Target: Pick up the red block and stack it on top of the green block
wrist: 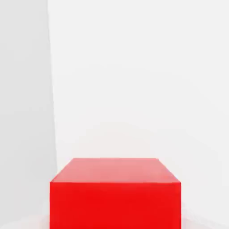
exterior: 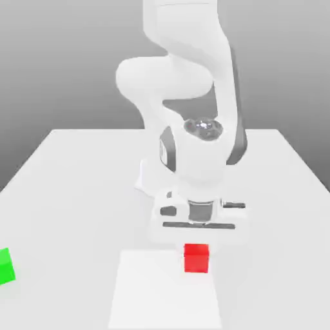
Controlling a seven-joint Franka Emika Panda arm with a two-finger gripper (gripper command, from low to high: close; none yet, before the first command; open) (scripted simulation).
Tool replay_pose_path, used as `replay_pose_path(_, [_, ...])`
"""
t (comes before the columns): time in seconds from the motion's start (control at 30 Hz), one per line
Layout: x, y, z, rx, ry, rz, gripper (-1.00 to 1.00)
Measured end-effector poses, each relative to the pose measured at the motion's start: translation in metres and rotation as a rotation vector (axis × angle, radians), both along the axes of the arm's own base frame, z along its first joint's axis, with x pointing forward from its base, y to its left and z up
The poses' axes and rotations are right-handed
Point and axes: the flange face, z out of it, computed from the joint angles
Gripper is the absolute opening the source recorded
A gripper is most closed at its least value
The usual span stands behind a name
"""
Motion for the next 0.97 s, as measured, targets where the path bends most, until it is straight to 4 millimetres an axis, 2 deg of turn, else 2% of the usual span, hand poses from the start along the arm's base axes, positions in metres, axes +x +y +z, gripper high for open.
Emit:
replay_pose_path(0.2, [0.000, 0.000, 0.049, -0.001, 0.000, 0.002, -1.00])
replay_pose_path(0.23, [0.007, -0.015, 0.055, 0.003, 0.001, -0.046, -1.00])
replay_pose_path(0.37, [0.047, -0.108, 0.066, 0.022, 0.006, -0.318, -1.00])
replay_pose_path(0.47, [0.061, -0.197, 0.073, 0.028, 0.006, -0.535, -1.00])
replay_pose_path(0.6, [0.054, -0.308, 0.083, 0.023, 0.004, -0.781, -1.00])
replay_pose_path(0.7, [0.032, -0.383, 0.088, 0.010, 0.001, -0.942, -1.00])
replay_pose_path(0.73, [0.026, -0.399, 0.081, 0.006, 0.000, -0.978, -1.00])
replay_pose_path(0.77, [0.023, -0.408, 0.071, 0.004, 0.000, -0.995, -1.00])
replay_pose_path(0.83, [0.020, -0.414, 0.044, 0.002, 0.000, -1.009, -1.00])
replay_pose_path(0.87, [0.019, -0.415, 0.035, 0.001, 0.000, -1.012, 1.00])
replay_pose_path(0.97, [0.019, -0.415, 0.035, 0.001, 0.000, -1.012, 1.00])
